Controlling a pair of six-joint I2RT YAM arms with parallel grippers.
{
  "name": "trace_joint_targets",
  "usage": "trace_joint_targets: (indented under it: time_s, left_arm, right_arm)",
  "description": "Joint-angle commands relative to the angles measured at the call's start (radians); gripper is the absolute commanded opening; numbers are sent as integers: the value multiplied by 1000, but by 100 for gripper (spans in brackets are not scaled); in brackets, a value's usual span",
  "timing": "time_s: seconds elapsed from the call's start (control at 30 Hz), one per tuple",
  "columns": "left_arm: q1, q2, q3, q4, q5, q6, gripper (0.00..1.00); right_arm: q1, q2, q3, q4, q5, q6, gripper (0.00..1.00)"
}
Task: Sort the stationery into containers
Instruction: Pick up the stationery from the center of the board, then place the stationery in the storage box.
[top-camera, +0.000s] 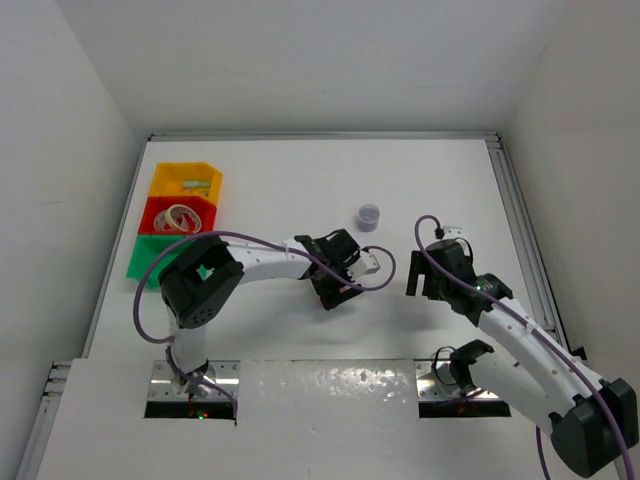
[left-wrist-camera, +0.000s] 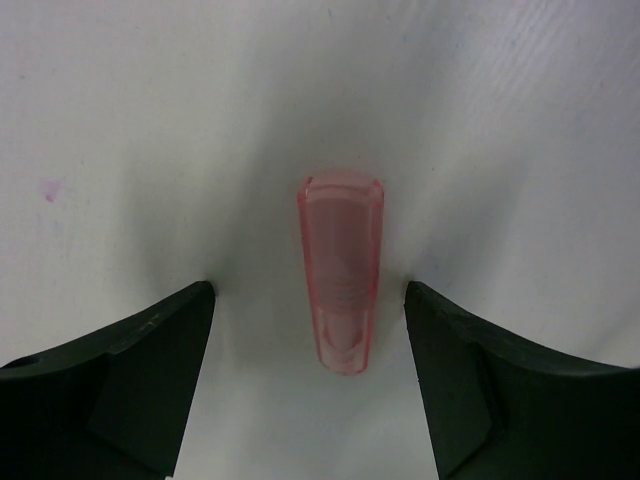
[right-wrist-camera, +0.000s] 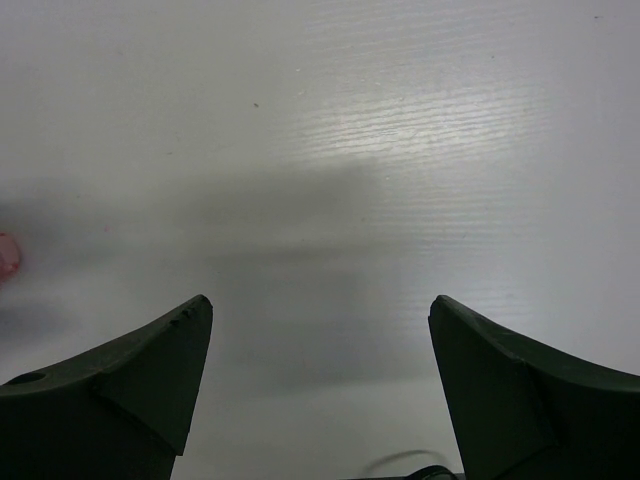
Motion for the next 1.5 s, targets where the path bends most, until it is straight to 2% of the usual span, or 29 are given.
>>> trace_joint_targets:
  time_s: [0.0, 0.1, 0.17, 0.2, 0.23, 0.27, 0.3, 0.5, 0.57, 0.6, 0.67, 0.7, 0.73, 0.83, 0.87, 0.9, 1.0, 1.13, 1.47]
  left_arm:
    - [-12, 29, -44, 96, -9, -33, 72]
    - [-17, 55, -44, 102, -1, -39, 65]
    - [-18, 61, -45, 100, 9, -36, 55]
    - [-15, 63, -47, 97, 12, -33, 41]
    - [-10, 63, -48, 94, 22, -32, 32]
    - [-6, 63, -52, 90, 26, -32, 9]
    - [2, 60, -53, 79, 34, -32, 1]
    - [160, 0, -33, -8, 158, -48, 0]
    - [259, -29, 5, -21, 170, -64, 0]
    - [343, -46, 36, -44, 169, -70, 0]
    - [435, -52, 176, -74, 166, -123, 0]
    - [533, -52, 229, -76, 161, -159, 0]
    - [587, -49, 323, -75, 151, -252, 0]
    - [790, -26, 456, -44, 138, -488, 0]
    - [891, -6, 474, -7, 153, -542, 0]
    - [922, 9, 488, 13, 199, -585, 0]
    - [1106, 72, 527, 66, 276, -818, 0]
    - [1215, 134, 502, 129, 299, -936, 0]
    - [1258, 233, 602, 157, 184, -898, 0]
  right_arm:
    - [-4, -35, -2, -19, 43, 6, 87]
    - [-9, -55, -4, -19, 49, -6, 88]
    - [-9, -55, 4, -27, 55, -9, 88]
    - [-9, -55, 7, -31, 59, -12, 88]
    - [-7, -55, 13, -31, 59, -15, 88]
    - [-7, -52, 16, -31, 62, -15, 88]
    - [-7, -52, 19, -28, 63, -17, 88]
    - [-9, -28, 52, -1, 75, -35, 88]
    - [-11, 1, 67, 13, 72, -43, 88]
    - [-11, 14, 85, 33, 63, -52, 88]
    - [-12, 73, 108, 65, 52, -63, 88]
    - [-12, 96, 139, 77, 35, -72, 88]
    - [-12, 123, 156, 88, 26, -77, 88]
    - [-14, 227, 232, 119, 0, -83, 88]
    - [-14, 273, 269, 128, -5, -80, 87]
    - [-14, 291, 286, 130, -13, -80, 87]
    - [-15, 353, 337, 137, -33, -87, 87]
    - [-20, 405, 378, 124, -1, -88, 87]
    - [-32, 506, 426, 113, 17, -68, 88]
